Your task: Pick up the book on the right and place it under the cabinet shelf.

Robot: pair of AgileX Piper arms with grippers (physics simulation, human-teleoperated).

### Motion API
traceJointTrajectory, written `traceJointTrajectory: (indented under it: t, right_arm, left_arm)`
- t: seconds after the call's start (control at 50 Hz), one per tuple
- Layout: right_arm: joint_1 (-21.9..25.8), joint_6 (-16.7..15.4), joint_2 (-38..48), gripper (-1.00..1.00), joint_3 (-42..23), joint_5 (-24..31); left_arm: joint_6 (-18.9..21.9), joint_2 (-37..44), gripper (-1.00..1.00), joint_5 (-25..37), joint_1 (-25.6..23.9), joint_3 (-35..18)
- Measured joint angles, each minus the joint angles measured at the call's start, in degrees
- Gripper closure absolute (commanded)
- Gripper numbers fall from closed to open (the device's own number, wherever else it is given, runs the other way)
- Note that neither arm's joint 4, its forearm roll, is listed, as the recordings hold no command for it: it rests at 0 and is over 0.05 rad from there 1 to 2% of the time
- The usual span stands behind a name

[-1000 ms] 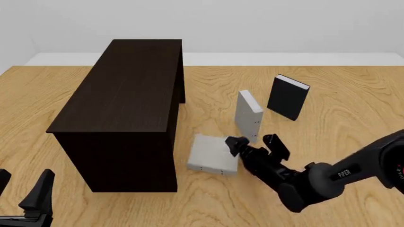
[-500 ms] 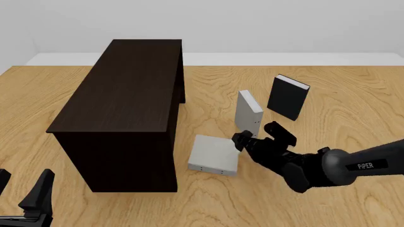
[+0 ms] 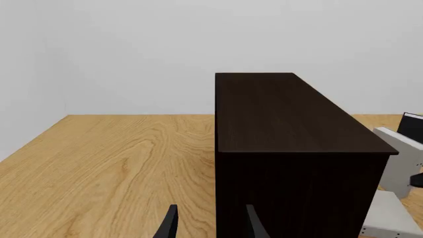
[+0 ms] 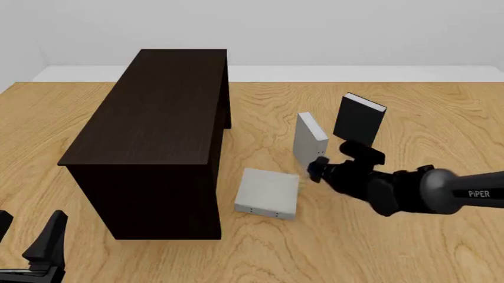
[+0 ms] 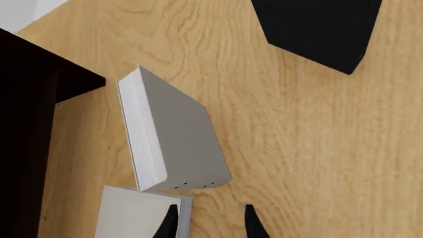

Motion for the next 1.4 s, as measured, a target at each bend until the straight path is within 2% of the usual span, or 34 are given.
traceJointTrajectory:
  t: [0.18, 0.44, 0.76, 1.4]
  right_arm:
    - [-0.91, -2.08, -0.69, -1.0, -0.48, 1.68]
    - [-1.41, -3.09, -0.66, -1.0, -0.8, 3.11]
    - [-1.34, -2.45, -0.45, -1.0, 0.59, 5.41]
    - [2.64, -0.57, -0.94, -1.0, 1.69, 10.26]
  left_arm:
    - [-0.03, 0.01, -1.0, 0.03, 0.01, -0.04]
    - [-0.04, 0.02, -1.0, 0.03, -0.03, -0.04]
    - [-0.01, 0.0, -1.0, -0.01, 0.0, -0.02]
    - [0.06, -0.02, -1.0, -0.01, 0.01, -0.06]
